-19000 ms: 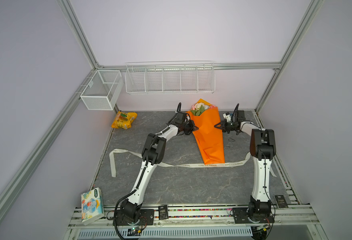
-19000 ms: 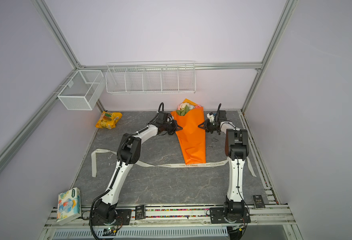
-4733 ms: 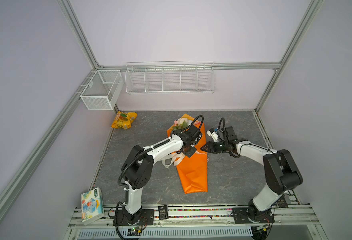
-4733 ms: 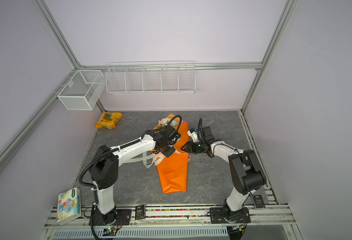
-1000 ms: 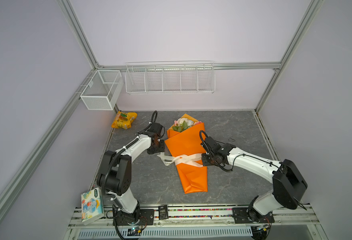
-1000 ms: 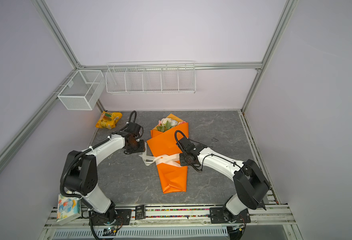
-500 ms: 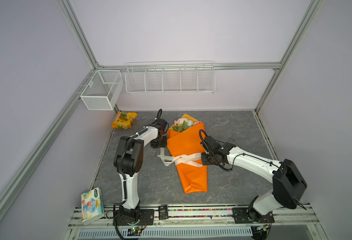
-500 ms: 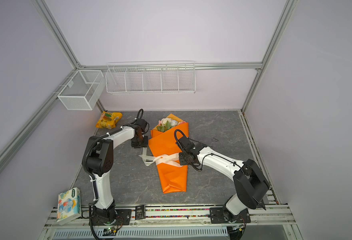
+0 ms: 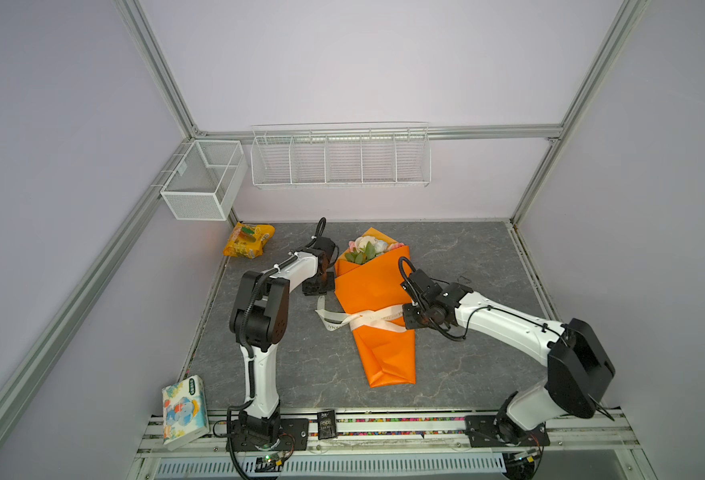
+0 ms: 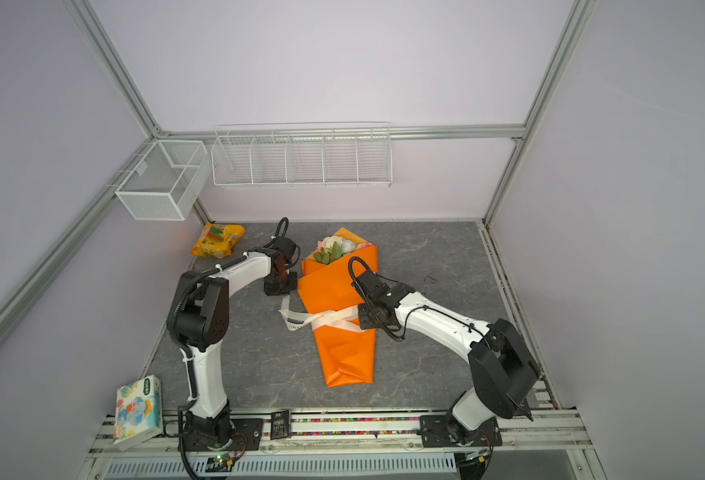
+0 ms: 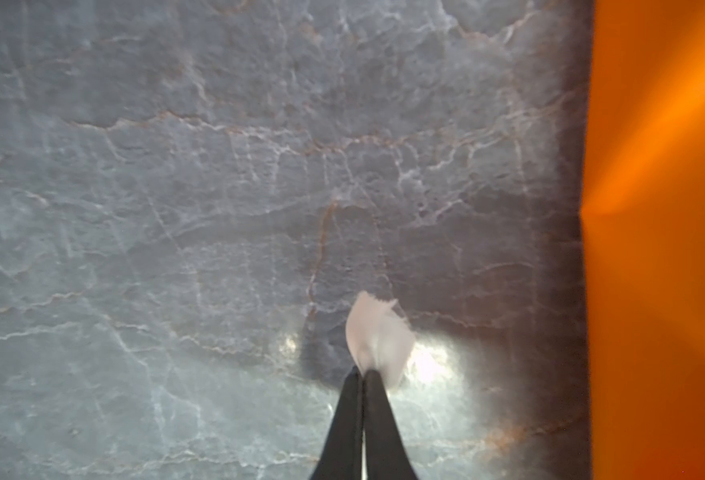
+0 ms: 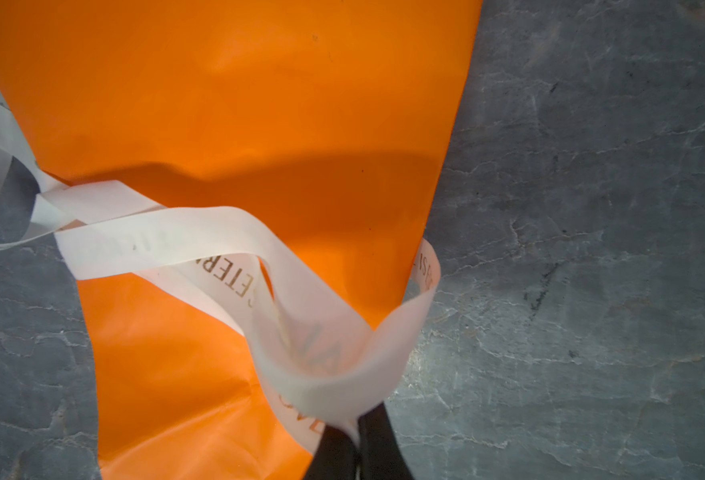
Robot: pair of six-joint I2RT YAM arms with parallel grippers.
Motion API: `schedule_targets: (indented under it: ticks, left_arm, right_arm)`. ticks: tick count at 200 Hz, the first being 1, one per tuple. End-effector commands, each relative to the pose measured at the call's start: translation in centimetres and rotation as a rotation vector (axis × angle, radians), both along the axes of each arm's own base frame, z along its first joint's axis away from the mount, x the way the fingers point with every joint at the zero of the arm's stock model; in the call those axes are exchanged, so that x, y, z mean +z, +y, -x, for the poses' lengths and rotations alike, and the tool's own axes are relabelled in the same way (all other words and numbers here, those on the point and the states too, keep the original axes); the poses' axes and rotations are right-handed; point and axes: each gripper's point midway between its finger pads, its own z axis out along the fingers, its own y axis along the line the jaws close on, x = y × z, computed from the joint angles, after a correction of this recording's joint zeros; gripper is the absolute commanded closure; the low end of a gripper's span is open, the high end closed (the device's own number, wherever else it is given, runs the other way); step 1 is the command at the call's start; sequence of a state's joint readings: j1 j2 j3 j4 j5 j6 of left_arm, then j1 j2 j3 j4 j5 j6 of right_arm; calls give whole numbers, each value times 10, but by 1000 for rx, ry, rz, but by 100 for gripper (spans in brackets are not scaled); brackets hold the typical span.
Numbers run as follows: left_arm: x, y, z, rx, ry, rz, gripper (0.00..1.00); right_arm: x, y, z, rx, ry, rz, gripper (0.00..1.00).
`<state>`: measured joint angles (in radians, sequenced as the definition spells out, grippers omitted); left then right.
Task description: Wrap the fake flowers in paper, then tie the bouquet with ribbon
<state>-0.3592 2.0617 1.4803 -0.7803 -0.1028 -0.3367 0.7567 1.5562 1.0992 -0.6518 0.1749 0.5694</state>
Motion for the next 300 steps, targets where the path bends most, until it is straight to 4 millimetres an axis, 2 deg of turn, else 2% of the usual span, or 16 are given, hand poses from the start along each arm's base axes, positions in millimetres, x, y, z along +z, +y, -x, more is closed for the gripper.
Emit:
schedule_targets:
  ticks: [1, 33, 51, 63, 88, 120, 129, 141, 152, 167, 180, 199, 218, 225, 253, 300]
  left_arm:
    - [-14, 7, 19, 10, 66, -44, 100]
    - [41, 23, 17, 41, -60, -84, 100]
    - [72, 35, 22, 68, -126, -96, 100]
    - [86, 41, 29, 85, -155, -81, 100]
    - [98, 47, 45, 102, -187, -46, 100]
    - [96, 42, 58, 98, -177, 8, 100]
    - [95, 39, 60, 97, -174, 30, 100]
    - [93, 37, 62, 98, -170, 51, 100]
    - [91, 33, 63, 94, -163, 68, 100]
    - [89, 31, 65, 92, -156, 82, 100]
    - [88, 29, 66, 90, -156, 98, 100]
    - [88, 26, 65, 83, -155, 113, 100]
    - [88, 26, 65, 85, -151, 114, 100]
    - [89, 25, 66, 85, -154, 117, 100]
    - [93, 25, 67, 85, -162, 129, 100]
    - [96, 25, 67, 86, -167, 132, 100]
  right_arm:
    - [5, -10, -1, -2, -12, 42, 93]
    - [10, -21, 7, 79, 36, 108, 93]
    - [11, -66, 16, 44, 87, 333, 93]
    - [15, -94, 14, 3, 81, 464, 93]
    - [25, -128, -2, -55, 47, 595, 89]
    - [41, -140, -31, -112, -46, 680, 83]
    - [44, -140, -34, -121, -58, 683, 73]
    - [48, -141, -33, -179, -65, 652, 45]
    - [46, -144, -28, -205, -56, 595, 35]
    - [44, -165, -19, -319, -38, 512, 27]
    - [27, -155, -12, -359, 34, 274, 27]
    - [23, -118, -16, -411, 46, -130, 27]
    - [16, -92, -19, -463, 61, -347, 29]
    - [2, -91, -14, -499, 104, -356, 29]
    - [-28, -91, -7, -608, 200, -333, 30]
    - [-58, -85, -6, -692, 269, -369, 29]
